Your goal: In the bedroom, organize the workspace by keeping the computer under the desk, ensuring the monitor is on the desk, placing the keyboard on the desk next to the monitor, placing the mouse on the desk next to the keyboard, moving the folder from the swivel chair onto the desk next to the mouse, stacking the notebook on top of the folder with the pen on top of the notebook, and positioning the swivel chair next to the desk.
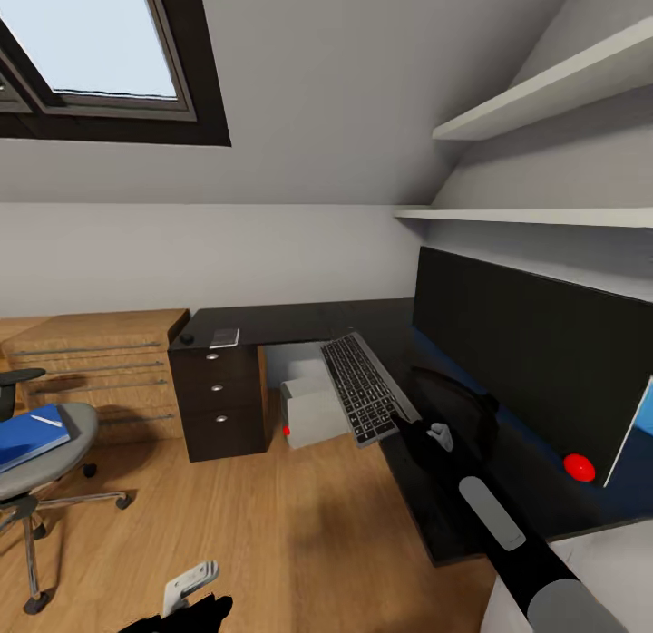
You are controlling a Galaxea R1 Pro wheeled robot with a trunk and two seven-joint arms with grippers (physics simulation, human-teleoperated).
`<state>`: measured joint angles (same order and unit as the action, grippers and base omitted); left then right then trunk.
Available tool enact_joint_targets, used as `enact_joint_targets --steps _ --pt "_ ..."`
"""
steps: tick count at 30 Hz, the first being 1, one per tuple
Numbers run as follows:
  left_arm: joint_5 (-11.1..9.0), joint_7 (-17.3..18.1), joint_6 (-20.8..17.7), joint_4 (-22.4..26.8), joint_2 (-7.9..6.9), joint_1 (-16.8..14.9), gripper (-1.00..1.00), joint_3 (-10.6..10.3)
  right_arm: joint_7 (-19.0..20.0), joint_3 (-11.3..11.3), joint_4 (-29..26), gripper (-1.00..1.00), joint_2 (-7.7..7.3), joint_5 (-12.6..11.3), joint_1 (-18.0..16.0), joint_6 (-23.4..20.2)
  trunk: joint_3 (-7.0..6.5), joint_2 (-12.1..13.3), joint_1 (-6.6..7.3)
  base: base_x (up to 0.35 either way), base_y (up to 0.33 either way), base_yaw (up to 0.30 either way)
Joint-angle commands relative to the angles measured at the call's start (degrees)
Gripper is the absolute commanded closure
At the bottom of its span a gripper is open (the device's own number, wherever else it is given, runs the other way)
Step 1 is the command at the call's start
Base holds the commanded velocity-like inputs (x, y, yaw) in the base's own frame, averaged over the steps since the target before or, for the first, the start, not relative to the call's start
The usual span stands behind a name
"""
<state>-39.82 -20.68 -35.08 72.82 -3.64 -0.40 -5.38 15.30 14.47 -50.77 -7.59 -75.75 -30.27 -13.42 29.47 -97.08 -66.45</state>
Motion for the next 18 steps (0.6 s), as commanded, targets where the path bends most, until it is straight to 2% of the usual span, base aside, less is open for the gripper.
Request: enact_joint_targets --steps 1,10,14,18 --pt "-0.61 -0.58 -0.08 0.07 -0.05 -0.03 -1.00 -0.10 0.08 0.12 0.04 1.00 -0.05 -0.68 -0.05 -0.12 0.06 -0.04 0.03 -0.223 -0.268 0.000" --pt "-0.61 -0.58 -0.08 0.09 -0.13 -0.02 -1.00 -0.07 0.08 0.12 0.14 1.00 -0.05 -0.71 -0.04 -0.21 0.06 -0.04 0.03 -0.222 -0.261 0.000" --pt "-0.61 -0.58 -0.08 0.09 -0.11 -0.02 -1.00 -0.07 0.12 0.12 0.23 1.00 -0.05 -0.66 -0.04 -0.09 0.06 -0.04 0.03 -0.064 -0.183 0.000" --pt "-0.61 -0.58 -0.08 0.08 -0.09 -0.03 -1.00 -0.07 0.22 0.11 1.34 1.00 -0.04 -0.63 -0.04 0.00 0.06 -0.04 0.03 -0.013 -0.041 0.000"
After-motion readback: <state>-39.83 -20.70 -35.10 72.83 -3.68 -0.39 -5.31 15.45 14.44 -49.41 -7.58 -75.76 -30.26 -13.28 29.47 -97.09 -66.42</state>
